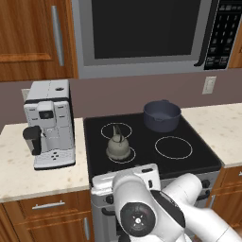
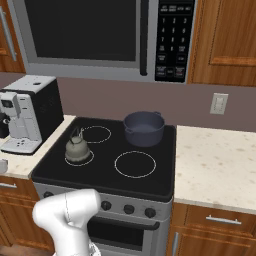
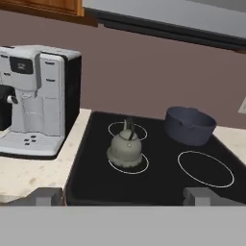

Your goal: Pick the kettle from the counter and place it on a stove burner. Then turn the burner on.

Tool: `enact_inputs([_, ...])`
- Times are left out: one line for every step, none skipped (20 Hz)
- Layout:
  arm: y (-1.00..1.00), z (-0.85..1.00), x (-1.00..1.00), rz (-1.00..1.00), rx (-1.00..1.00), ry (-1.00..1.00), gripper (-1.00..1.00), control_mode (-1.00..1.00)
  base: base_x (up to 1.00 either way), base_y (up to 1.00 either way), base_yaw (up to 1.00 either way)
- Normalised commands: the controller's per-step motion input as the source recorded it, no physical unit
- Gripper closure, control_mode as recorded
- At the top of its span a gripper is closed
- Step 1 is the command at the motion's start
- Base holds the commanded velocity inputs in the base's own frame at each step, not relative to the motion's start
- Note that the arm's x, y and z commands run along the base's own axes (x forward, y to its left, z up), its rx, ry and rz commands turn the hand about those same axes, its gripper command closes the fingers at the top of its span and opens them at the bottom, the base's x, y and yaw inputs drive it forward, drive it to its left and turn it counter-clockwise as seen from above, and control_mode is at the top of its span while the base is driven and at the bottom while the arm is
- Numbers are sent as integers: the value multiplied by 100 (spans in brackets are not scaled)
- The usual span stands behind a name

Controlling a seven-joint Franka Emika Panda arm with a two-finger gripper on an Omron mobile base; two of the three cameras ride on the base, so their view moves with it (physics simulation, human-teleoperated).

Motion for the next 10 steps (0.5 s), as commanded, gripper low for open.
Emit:
enact_inputs([0, 0, 0, 0, 0, 0, -100, -100, 0, 0, 0])
enact_inputs([0, 0, 0, 0, 0, 0, -100, -100, 0, 0, 0])
enact_inputs([0, 0, 0, 0, 0, 0, -100, -100, 0, 0, 0])
enact_inputs([0, 0, 0, 0, 0, 0, -100, -100, 0, 0, 0])
enact_inputs([0, 0, 0, 0, 0, 0, -100, -100, 0, 0, 0])
enact_inputs([0, 0, 0, 0, 0, 0, -100, -100, 0, 0, 0])
enact_inputs([0, 0, 0, 0, 0, 0, -100, -100, 0, 0, 0])
enact_inputs([0, 0, 0, 0, 0, 0, -100, -100, 0, 0, 0])
enact_inputs([0, 0, 0, 0, 0, 0, -100, -100, 0, 0, 0])
enact_inputs([0, -28, 0, 0, -5, 23, -100, -100, 0, 0, 0])
